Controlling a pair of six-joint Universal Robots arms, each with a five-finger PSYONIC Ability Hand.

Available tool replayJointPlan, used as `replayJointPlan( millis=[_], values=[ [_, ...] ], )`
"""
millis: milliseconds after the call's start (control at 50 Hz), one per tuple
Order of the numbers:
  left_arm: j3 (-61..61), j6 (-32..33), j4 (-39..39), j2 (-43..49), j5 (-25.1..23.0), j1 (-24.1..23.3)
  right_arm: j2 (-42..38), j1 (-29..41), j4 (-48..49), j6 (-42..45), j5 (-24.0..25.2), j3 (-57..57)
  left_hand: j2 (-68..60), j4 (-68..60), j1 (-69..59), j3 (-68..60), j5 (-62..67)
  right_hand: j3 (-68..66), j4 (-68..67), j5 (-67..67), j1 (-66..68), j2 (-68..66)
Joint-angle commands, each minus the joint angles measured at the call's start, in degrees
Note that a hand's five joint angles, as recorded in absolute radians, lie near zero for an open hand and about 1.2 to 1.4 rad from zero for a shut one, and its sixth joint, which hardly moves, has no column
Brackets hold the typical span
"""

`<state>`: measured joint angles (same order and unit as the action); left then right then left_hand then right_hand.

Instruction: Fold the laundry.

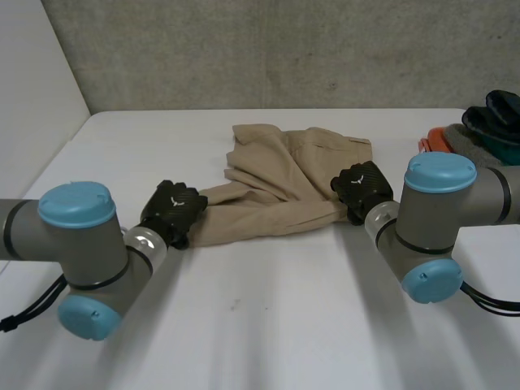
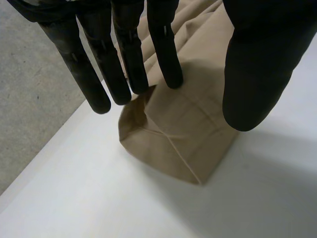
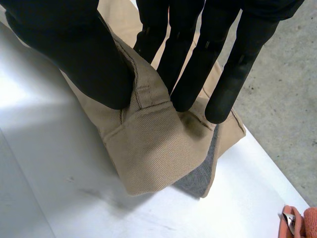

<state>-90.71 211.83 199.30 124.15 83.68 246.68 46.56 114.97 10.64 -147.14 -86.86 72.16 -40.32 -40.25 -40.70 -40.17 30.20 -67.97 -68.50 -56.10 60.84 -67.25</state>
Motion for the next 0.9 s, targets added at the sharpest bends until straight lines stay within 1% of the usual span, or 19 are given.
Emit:
replayJointPlan(
  millis=[20,60,120,140,160,200,260,280,300,360,380,440,460,520,600,660,760,840,900],
  values=[
    [4.48,0.08,-0.4,4.51,0.08,-0.32,0.02,0.07,0.09,0.1,0.03,0.08,-10.27,-10.34,-9.89,-10.42,10.39,-12.03,-11.5,-13.9,19.16,-12.75],
    [5.88,0.25,-0.67,5.83,0.08,-0.41,0.02,0.07,0.09,0.19,-0.06,-0.09,-12.43,-12.5,-12.05,-12.58,12.56,-12.03,-11.5,-13.9,19.16,-12.75],
    [6.86,0.25,-0.67,6.72,0.08,-0.32,0.02,-0.01,0.09,0.19,-0.06,-0.27,-22.51,-22.58,-22.13,-22.66,22.63,-12.03,-11.5,-13.9,19.16,-12.75],
    [7.38,0.25,-0.67,6.89,0.0,-0.06,0.02,-0.01,0.17,0.27,-0.06,-0.44,-34.04,-34.11,-33.66,-34.19,34.16,-12.03,-11.5,-13.9,19.16,-12.75],
    [7.56,0.25,-0.67,6.89,0.0,-0.14,0.11,-0.01,0.17,0.36,-0.06,-0.62,-39.63,-39.7,-39.25,-39.78,39.75,-12.03,-11.5,-13.9,19.16,-12.75],
    [8.0,0.25,-0.58,6.81,0.26,-0.41,0.29,-0.01,0.09,0.36,-0.06,-0.79,-39.68,-39.75,-39.3,-39.83,39.8,-12.03,-11.5,-13.9,19.16,-12.75],
    [8.97,-0.36,-0.93,4.53,0.78,-0.67,2.91,-0.01,-0.35,0.54,-0.23,-0.97,-39.68,-39.75,-39.3,-39.83,39.8,-12.03,-11.5,-13.9,19.16,-12.75],
    [9.32,-0.45,-1.28,2.69,0.87,-0.76,3.79,-0.01,-0.79,0.54,-0.32,-0.97,-39.68,-39.75,-39.3,-39.83,39.8,-12.03,-11.5,-13.9,19.16,-12.75],
    [9.5,-0.71,-2.33,-1.24,0.96,-1.11,6.67,-0.01,-2.45,0.8,-0.41,-1.14,-39.68,-39.75,-39.3,-39.83,39.8,-12.03,-11.5,-13.9,19.16,-12.75],
    [10.2,-2.29,-4.88,-8.11,0.88,-1.81,11.78,-0.1,-6.93,1.85,-0.41,-2.55,-39.68,-39.75,-39.3,-39.83,39.8,-12.03,-11.5,-13.9,19.16,-12.75],
    [11.24,-3.95,-6.28,-12.23,0.79,-2.08,15.19,-0.19,-10.51,2.73,-0.32,-4.55,-39.68,-39.75,-39.3,-39.83,39.8,-12.03,-11.5,-13.9,19.16,-12.75],
    [14.58,-6.68,-8.66,-18.05,0.87,-2.17,19.43,-0.45,-15.37,3.44,-0.15,-8.95,-39.68,-39.75,-39.3,-39.83,39.8,-12.03,-11.5,-13.9,19.16,-12.75],
    [16.94,-7.99,-10.84,-21.11,0.79,-2.17,21.71,-0.45,-18.6,3.61,0.03,-12.62,-39.68,-39.75,-39.3,-39.83,39.8,-12.03,-11.5,-13.9,19.16,-12.75],
    [22.57,-9.67,-16.64,-26.05,0.52,-1.47,23.66,-0.63,-23.18,3.88,0.12,-19.39,-39.68,-39.75,-39.3,-39.83,39.8,-12.03,-11.5,-13.9,19.16,-12.75],
    [28.9,-11.08,-22.62,-28.26,0.61,-1.38,23.75,-0.89,-27.5,4.31,0.2,-25.74,-39.68,-39.75,-39.3,-39.83,39.8,-12.03,-11.5,-13.9,19.16,-12.75],
    [31.11,-11.17,-24.39,-28.35,1.22,-1.29,23.84,-0.89,-29.26,4.67,0.2,-27.33,-39.68,-39.75,-39.3,-39.83,39.8,-12.03,-11.5,-13.9,19.16,-12.75],
    [30.94,-11.26,-24.48,-26.51,1.23,-1.29,23.32,-0.89,-30.06,4.84,0.38,-25.85,-39.68,-39.75,-39.3,-39.83,39.8,-12.03,-11.5,-13.9,19.16,-12.75],
    [30.33,-11.17,-24.48,-20.46,1.23,-1.29,19.19,-0.89,-30.06,4.84,0.12,-24.7,-39.68,-39.75,-39.3,-39.83,39.8,-12.03,-11.5,-13.9,19.16,-12.75],
    [30.41,-11.0,-24.4,-13.78,1.23,-1.29,15.15,-0.8,-29.1,4.67,0.03,-24.7,-39.68,-39.75,-39.3,-39.83,39.8,-12.03,-11.5,-13.9,19.16,-12.75]
  ],
)
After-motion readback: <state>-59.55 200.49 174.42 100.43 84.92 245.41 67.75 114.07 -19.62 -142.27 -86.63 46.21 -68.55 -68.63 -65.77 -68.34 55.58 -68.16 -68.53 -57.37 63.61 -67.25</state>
